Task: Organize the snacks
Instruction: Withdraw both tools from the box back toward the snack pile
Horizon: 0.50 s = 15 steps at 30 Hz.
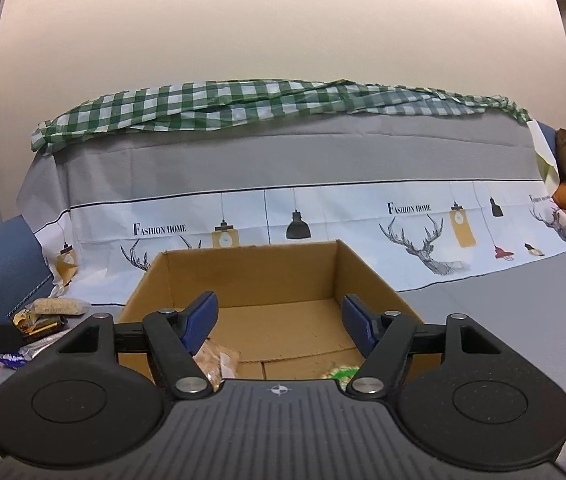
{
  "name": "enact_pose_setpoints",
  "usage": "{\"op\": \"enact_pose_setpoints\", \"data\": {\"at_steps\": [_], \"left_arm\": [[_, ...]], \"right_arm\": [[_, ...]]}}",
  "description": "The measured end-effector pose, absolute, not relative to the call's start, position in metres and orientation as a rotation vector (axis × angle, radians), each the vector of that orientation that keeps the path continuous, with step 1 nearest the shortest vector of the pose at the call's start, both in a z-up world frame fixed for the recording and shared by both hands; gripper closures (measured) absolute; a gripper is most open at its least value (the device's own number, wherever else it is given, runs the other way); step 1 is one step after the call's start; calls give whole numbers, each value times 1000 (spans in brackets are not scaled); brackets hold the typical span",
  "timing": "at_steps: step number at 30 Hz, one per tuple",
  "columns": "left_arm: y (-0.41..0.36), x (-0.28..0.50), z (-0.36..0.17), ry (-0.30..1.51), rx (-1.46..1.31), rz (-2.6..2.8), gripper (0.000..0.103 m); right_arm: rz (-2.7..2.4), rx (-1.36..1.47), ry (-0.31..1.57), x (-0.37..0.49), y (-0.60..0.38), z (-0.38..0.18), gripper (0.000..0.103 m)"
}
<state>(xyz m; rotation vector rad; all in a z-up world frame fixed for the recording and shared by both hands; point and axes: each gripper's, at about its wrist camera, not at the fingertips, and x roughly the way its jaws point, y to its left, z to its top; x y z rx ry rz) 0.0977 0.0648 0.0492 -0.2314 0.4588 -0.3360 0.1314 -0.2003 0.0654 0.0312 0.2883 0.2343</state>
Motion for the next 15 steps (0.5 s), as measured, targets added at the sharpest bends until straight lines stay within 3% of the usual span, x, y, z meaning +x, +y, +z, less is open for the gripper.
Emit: {"op": "enact_pose_setpoints", "data": {"at_steps": [6,11,15], "left_arm": [[91,94,55,500,-242,-346,71],[116,96,66,475,-48,-266,71],[163,92,29,528,-216,-104,71]], "right_arm": [[275,91,322,136,-188,71,40],[312,150,350,138,-177,73,44],[376,150,369,134,-163,70,44]]}}
